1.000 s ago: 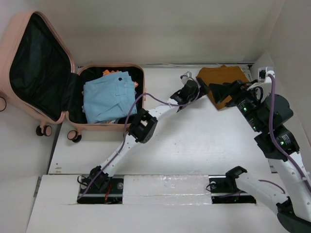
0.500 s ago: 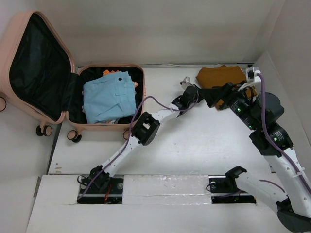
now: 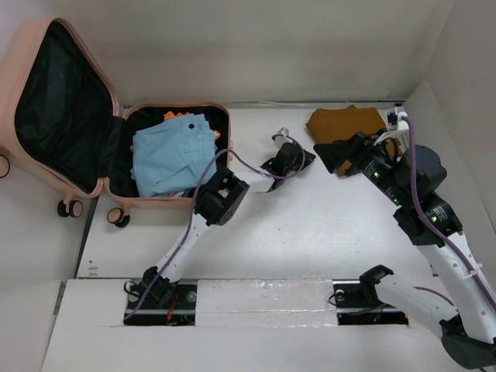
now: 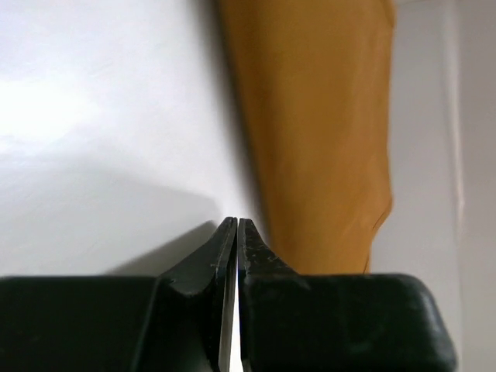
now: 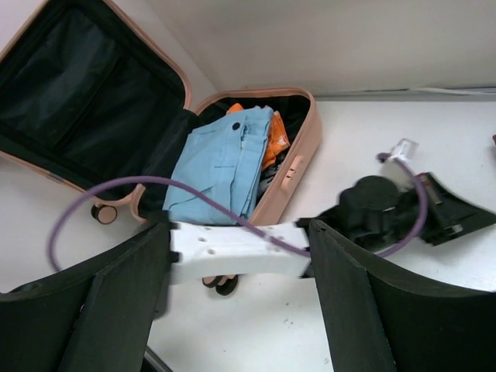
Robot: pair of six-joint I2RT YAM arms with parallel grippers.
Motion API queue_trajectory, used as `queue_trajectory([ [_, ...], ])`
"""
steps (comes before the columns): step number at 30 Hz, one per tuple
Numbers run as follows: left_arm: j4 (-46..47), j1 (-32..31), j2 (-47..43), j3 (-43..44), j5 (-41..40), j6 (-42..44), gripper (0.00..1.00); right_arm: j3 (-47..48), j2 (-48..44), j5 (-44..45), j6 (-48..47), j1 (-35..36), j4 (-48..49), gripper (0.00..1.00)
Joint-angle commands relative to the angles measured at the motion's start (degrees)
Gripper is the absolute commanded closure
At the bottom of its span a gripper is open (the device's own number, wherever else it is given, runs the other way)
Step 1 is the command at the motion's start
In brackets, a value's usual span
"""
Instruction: Pack the luggage
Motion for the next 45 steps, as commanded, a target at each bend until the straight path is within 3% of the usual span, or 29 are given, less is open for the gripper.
queue_trajectory([
  [1,11.18,1.46,-15.75,-17.21,-1.63,5.46,1.00,-0.50,0.74,-0.66,0.11,0.59,4.36,0.22],
  [3,12.20,1.47,-20.27,-28.79,-2.33,6.43,1.00,-1.12,1.27,-0.66,0.11,1.12,5.16,0.22],
  [6,12.20,1.47,-30.27,-39.27,-4.87,9.95,1.00,-1.12,2.68,-1.28,0.11,1.64,6.47,0.22],
  [11,10.01,0.16,-41.44,-51.00,-10.50,14.51,1.00,-1.65,3.20,-1.28,0.73,2.18,7.80,0.22],
  [14,4.31,-0.46,-41.48,-46.47,-10.07,18.64,1.00,-1.65,3.20,1.52,0.73,2.70,7.80,0.22],
  [17,-8.95,-1.86,-36.03,-34.11,-8.49,19.88,1.00,-0.16,3.20,11.08,-0.76,2.70,4.29,0.22],
  [18,-12.29,-2.48,-35.06,-32.57,-8.48,19.88,1.00,-0.16,4.86,13.81,-1.99,2.18,3.76,0.22],
  [20,-10.32,-3.18,-36.10,-35.69,-9.44,19.88,1.00,1.59,7.93,18.40,-2.78,-0.97,0.34,0.29],
  [22,-3.15,-3.19,-41.43,-41.31,-9.45,20.49,1.00,1.60,13.03,17.89,-2.79,-4.75,-0.37,0.42],
  [24,2.15,-3.19,-45.93,-50.54,-10.15,21.28,1.00,2.13,16.11,14.56,-2.09,-12.65,1.11,0.52],
  [26,7.86,-3.71,-52.00,-55.56,-10.94,22.68,1.00,2.13,20.59,10.53,0.71,-21.76,6.71,0.70],
  [29,9.47,-5.73,-56.57,-60.50,-13.04,25.15,1.00,6.94,32.96,7.17,4.07,-28.57,9.29,0.74],
  [31,9.47,-8.54,-57.72,-60.50,-19.26,30.32,1.00,16.24,41.66,7.69,4.59,-31.48,6.76,0.89],
  [32,8.52,-12.29,-58.25,-60.50,-22.95,32.69,1.00,20.11,51.01,8.38,4.59,-32.18,4.57,0.94],
  [33,7.90,-14.24,-58.26,-59.20,-31.08,34.98,1.00,24.06,55.45,9.17,4.59,-32.80,-0.32,1.00],
  [35,6.49,-17.33,-57.47,-55.68,-37.98,38.95,1.00,34.88,67.11,9.89,3.19,-33.51,-4.92,1.00],
  [36,3.09,-18.30,-56.16,-54.28,-44.45,37.04,1.00,38.04,70.41,9.89,2.58,-33.51,-9.56,1.00],
  [37,0.19,-18.83,-55.19,-51.13,-45.04,34.33,1.00,42.60,73.05,9.10,2.05,-34.03,-10.73,1.00],
  [40,-7.84,-17.16,-51.58,-47.42,-39.72,28.85,1.00,45.97,80.53,10.75,0.47,-31.94,-14.59,1.00],
  [45,2.78,-15.32,-53.59,-55.99,-24.32,34.39,0.97,45.38,85.21,13.58,-1.46,-28.94,-17.42,1.00],
])
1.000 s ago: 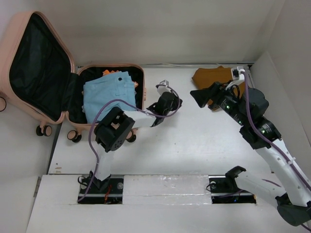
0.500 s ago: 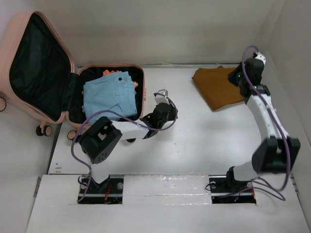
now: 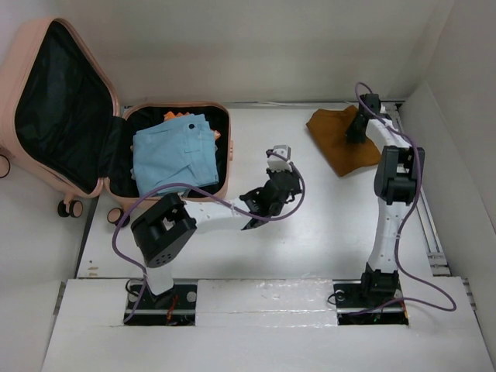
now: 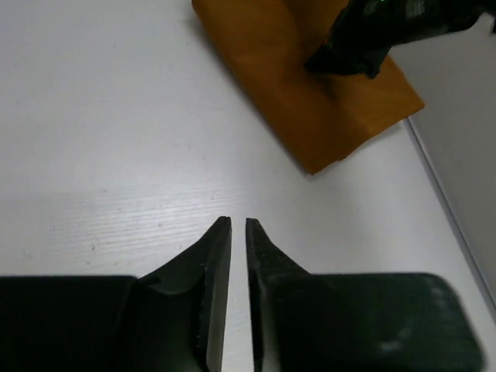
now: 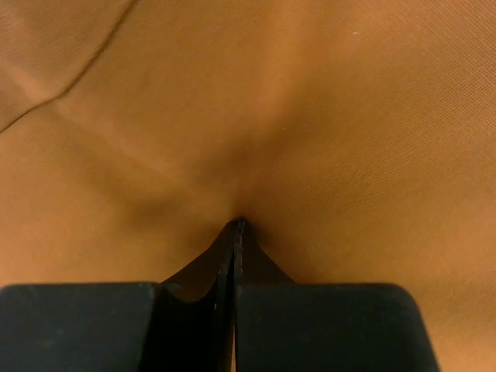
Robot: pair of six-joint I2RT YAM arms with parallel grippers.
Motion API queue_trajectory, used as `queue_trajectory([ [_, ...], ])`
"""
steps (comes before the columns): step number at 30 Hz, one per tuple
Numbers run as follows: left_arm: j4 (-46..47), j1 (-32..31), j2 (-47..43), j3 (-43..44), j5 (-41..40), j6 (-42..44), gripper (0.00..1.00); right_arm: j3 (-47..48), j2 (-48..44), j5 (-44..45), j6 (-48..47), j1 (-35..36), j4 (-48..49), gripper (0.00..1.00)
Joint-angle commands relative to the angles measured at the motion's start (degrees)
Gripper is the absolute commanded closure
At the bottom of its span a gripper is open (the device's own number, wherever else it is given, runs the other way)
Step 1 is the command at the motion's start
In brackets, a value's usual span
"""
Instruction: Pack the luggage
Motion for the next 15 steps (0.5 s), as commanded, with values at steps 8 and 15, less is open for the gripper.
queue_trajectory([
  [8,-0.92,3.15,-3.65,-6.92,10.81,-1.39,0.37,-12.89,-8.40,9.07,-5.06,9.14,-2.51,1.00],
  [15,-3.90,5.45,-6.27,-8.15,13.63,-4.75,0.37,-12.83,-10.01,3.47,-8.14,13.36,-6.10,1.00],
])
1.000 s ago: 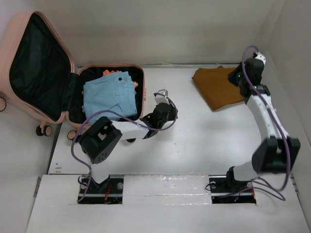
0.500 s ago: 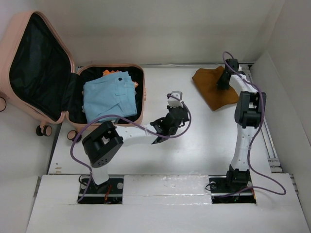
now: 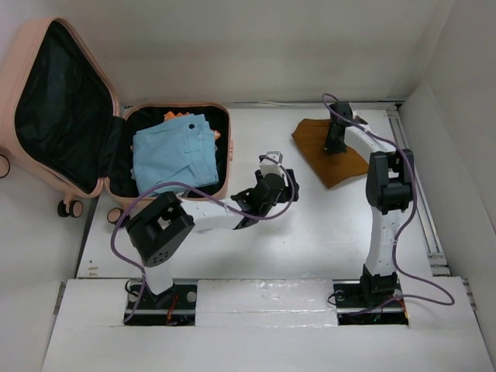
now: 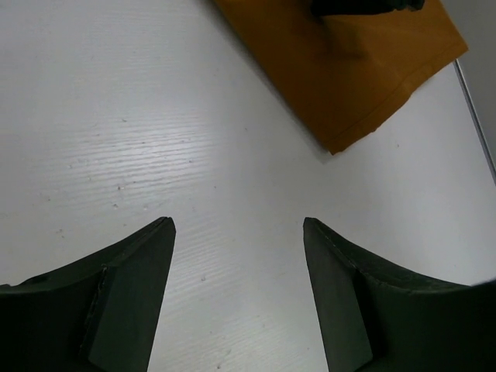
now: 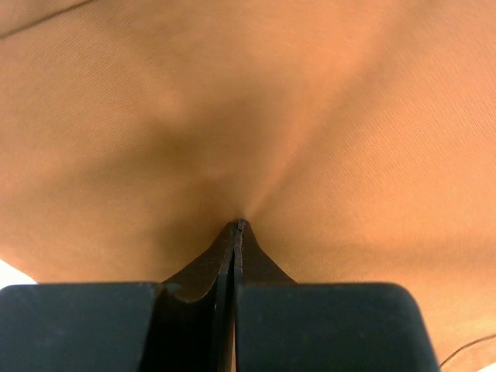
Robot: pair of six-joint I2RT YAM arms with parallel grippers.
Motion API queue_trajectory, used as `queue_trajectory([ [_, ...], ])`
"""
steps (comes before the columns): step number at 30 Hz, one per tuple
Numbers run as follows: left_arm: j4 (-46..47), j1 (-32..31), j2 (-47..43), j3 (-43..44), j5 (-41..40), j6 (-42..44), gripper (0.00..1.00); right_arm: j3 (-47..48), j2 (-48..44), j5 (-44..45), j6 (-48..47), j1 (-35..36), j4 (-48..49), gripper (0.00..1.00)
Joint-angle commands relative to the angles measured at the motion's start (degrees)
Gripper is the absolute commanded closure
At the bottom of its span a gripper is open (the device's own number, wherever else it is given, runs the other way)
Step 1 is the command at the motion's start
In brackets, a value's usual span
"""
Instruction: Pack the luggage
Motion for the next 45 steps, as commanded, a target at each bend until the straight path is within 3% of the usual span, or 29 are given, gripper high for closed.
queue_trajectory([
  [1,-1.07,0.99,-6.19,-1.18,-0.17,-2.72,0.37,-0.06,-0.58,-4.20,-1.96,4.12,-6.23,1.00],
  [9,-7.22,0.99,-9.45,-3.38,-2.56,-5.97,0.34,-10.50,-5.76,-14.31,3.22,12.21,3.42,1.00],
  [15,-5.38,4.67,-7.53,-3.91,2.08,-8.96,0.30,-18.33,-15.07,-10.19,5.94,14.15,7.29,1.00],
  [18,-4.06,6.52,-5.94,-4.52,4.29,-10.55,0.36,-20.72,-21.49,-10.19,5.95,13.36,8.08,1.00],
  [19,-4.06,6.52,-5.07,-4.52,4.29,-11.24,0.36,-20.72,-22.89,-11.06,5.25,12.05,8.08,0.95],
  [23,-3.53,7.22,-3.56,-4.52,6.75,-13.70,0.36,-20.10,-29.31,-13.96,4.72,9.32,7.56,0.55],
  [27,2.17,9.77,-0.41,-6.01,11.85,-16.52,0.37,-22.03,-36.87,-16.16,4.19,6.07,8.34,0.40],
  [31,-0.36,12.58,5.13,-1.72,14.40,-20.12,0.36,-29.40,-48.36,-19.84,4.19,3.08,13.08,0.36],
  [40,-5.19,13.29,15.06,7.34,15.46,-22.67,0.34,-39.78,-60.25,-25.03,5.33,3.52,19.86,0.33],
  [45,-6.43,13.29,18.50,10.42,16.42,-23.73,0.44,-40.32,-64.47,-25.04,5.33,5.89,20.39,0.33],
])
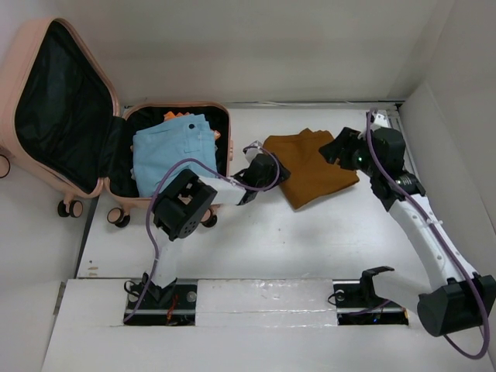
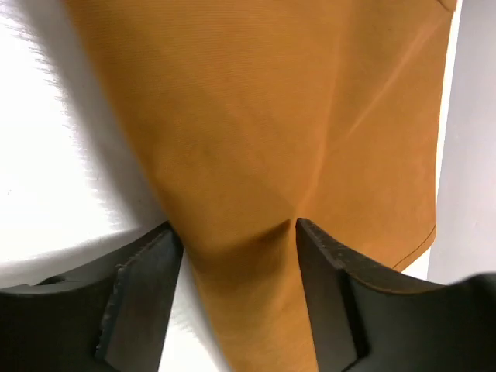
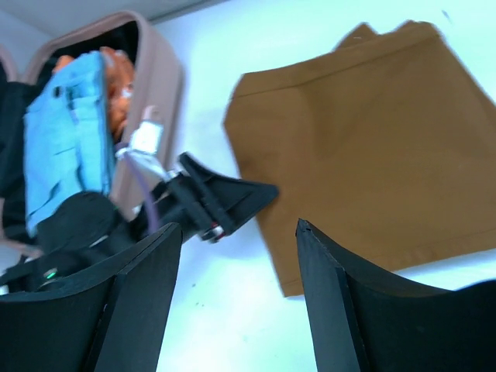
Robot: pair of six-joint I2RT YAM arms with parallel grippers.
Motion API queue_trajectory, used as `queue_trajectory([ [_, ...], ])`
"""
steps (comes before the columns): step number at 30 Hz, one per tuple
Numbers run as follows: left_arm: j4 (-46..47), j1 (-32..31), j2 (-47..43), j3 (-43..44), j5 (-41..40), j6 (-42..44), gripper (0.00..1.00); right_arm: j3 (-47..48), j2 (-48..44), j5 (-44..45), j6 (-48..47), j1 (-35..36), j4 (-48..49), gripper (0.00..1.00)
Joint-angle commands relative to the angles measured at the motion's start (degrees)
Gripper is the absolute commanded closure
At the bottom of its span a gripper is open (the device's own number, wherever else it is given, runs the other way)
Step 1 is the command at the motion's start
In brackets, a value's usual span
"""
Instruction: Pack the luggage
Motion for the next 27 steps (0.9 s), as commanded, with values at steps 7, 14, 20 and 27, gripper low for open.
queue_trajectory([
  [7,-0.98,0.49,2.57,3.04,1.60,-0.34,0.80,0.52,-10.03,-2.66,1.38,4.09,4.78,0.33],
  [14,2.73,4.35,6.44,8.40,9.16,3.78,1.00,2.36,-18.64,-1.00,0.77,8.13,0.22,0.32],
  [20,-10.16,4.88,-4.10,22.15,9.77,17.13,1.00,1.84,-20.86,-1.60,0.77,8.13,0.21,0.30],
  [27,-38.38,10.93,-8.76,48.62,11.80,35.34,1.00,2.36,-21.47,-2.75,0.24,8.13,0.21,0.30],
])
